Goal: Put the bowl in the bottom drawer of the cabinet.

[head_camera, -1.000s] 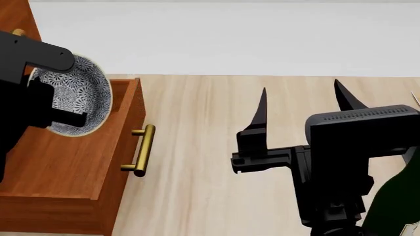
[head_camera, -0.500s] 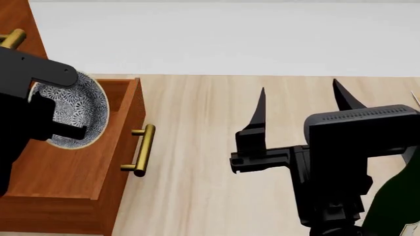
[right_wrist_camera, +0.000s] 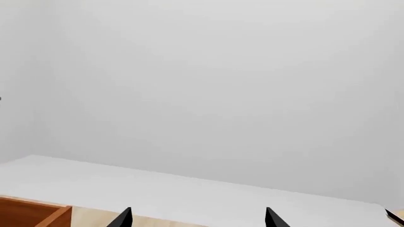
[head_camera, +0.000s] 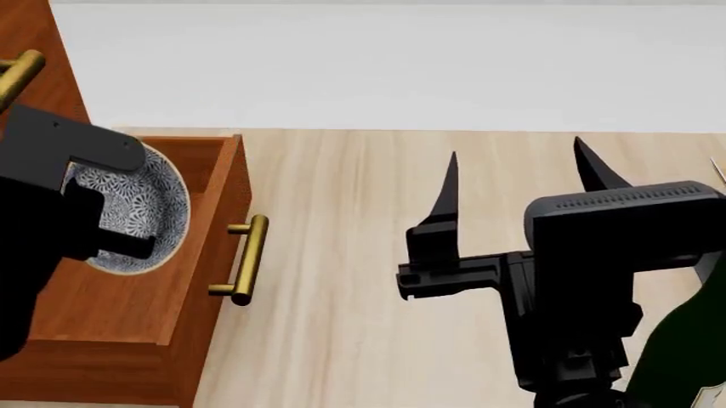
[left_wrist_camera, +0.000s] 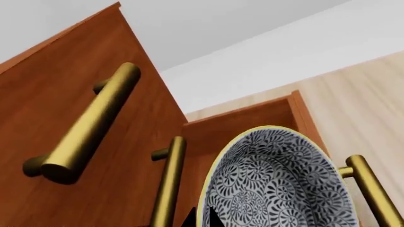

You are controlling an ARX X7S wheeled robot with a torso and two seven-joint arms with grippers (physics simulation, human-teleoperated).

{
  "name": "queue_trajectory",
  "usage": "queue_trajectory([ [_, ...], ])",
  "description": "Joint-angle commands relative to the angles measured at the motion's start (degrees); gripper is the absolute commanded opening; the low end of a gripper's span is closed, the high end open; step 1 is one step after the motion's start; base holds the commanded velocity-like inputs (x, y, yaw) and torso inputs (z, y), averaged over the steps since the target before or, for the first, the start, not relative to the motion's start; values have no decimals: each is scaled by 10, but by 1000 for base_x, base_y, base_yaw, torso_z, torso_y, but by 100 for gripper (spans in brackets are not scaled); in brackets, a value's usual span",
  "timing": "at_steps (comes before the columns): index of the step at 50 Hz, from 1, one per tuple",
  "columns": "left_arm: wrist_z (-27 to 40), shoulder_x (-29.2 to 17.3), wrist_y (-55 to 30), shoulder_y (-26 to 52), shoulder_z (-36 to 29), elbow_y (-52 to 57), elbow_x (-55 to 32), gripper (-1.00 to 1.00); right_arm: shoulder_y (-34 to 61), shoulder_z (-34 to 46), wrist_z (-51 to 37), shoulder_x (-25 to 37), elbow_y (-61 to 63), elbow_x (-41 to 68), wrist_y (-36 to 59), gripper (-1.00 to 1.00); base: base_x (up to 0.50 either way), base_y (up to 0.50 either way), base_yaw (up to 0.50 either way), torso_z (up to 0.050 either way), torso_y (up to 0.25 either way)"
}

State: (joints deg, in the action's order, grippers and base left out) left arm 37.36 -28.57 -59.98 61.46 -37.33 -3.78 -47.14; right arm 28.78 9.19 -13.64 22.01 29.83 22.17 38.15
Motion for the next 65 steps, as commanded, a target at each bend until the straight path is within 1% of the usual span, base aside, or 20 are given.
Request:
queue_trajectory([
  [1, -1, 3, 13, -2, -7, -11, 21, -100, 0, 1, -1, 1, -3, 1, -3, 100, 0, 0, 0, 0, 0],
  [65, -13, 7, 67, -29, -32, -79, 60, -100, -1, 7, -5, 7, -10, 7, -13, 100, 0, 0, 0, 0, 0],
])
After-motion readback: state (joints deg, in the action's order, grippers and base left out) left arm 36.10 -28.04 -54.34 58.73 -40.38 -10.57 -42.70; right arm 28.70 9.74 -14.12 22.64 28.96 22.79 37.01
